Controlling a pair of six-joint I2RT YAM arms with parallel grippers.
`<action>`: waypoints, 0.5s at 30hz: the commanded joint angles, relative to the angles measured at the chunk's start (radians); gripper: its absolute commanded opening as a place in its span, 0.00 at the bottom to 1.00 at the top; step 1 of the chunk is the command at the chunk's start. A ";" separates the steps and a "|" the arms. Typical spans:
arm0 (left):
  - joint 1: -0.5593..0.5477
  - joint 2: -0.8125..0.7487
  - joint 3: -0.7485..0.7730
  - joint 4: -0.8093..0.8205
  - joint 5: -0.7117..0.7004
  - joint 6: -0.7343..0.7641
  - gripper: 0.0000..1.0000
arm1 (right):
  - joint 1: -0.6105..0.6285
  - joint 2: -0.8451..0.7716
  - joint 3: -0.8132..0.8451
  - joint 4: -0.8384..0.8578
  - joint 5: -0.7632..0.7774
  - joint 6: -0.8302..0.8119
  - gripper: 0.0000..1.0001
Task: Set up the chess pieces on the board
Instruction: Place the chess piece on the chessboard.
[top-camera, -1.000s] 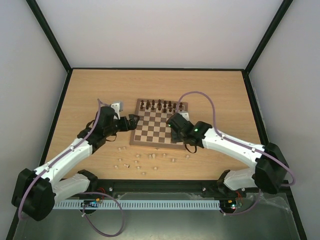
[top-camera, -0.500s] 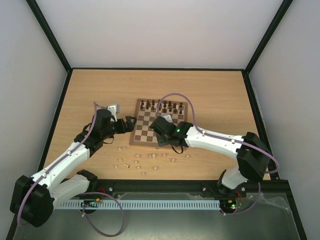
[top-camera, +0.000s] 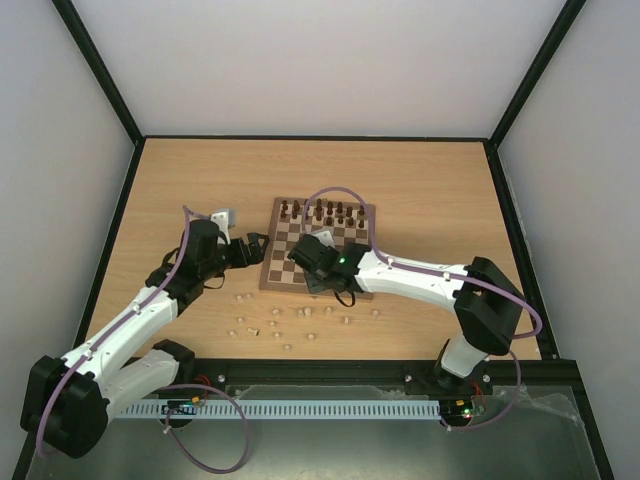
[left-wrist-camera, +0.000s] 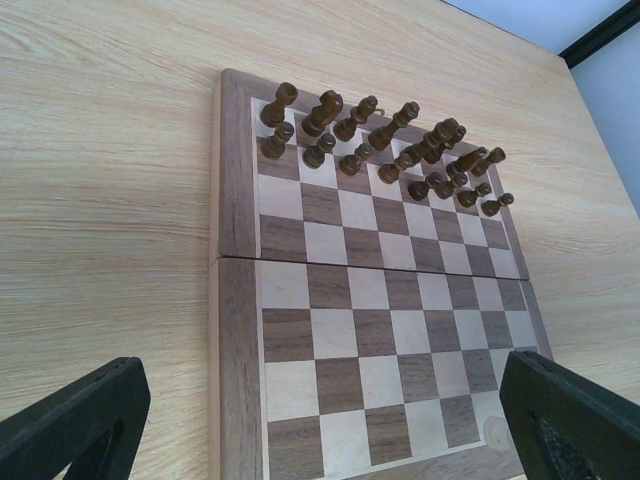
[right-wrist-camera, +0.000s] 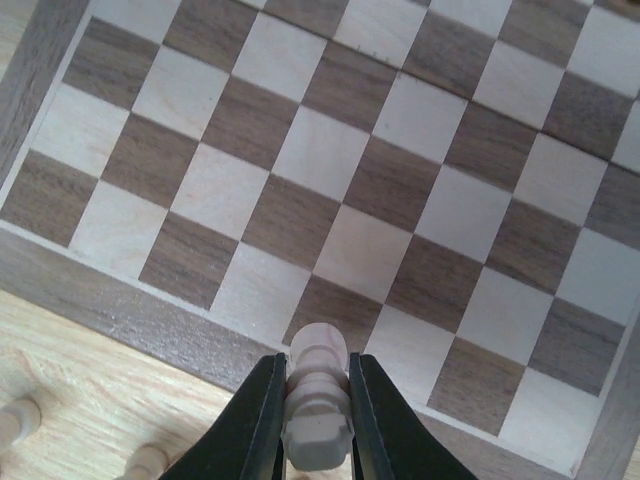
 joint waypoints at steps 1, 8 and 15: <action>0.011 -0.014 -0.017 -0.001 0.015 0.005 0.99 | 0.011 0.016 0.061 -0.082 0.108 0.003 0.04; 0.016 -0.009 -0.023 0.013 0.021 0.004 0.99 | 0.011 0.033 0.081 -0.107 0.087 -0.016 0.05; 0.018 -0.006 -0.026 0.017 0.025 0.003 0.99 | 0.012 0.054 0.065 -0.105 0.061 -0.010 0.05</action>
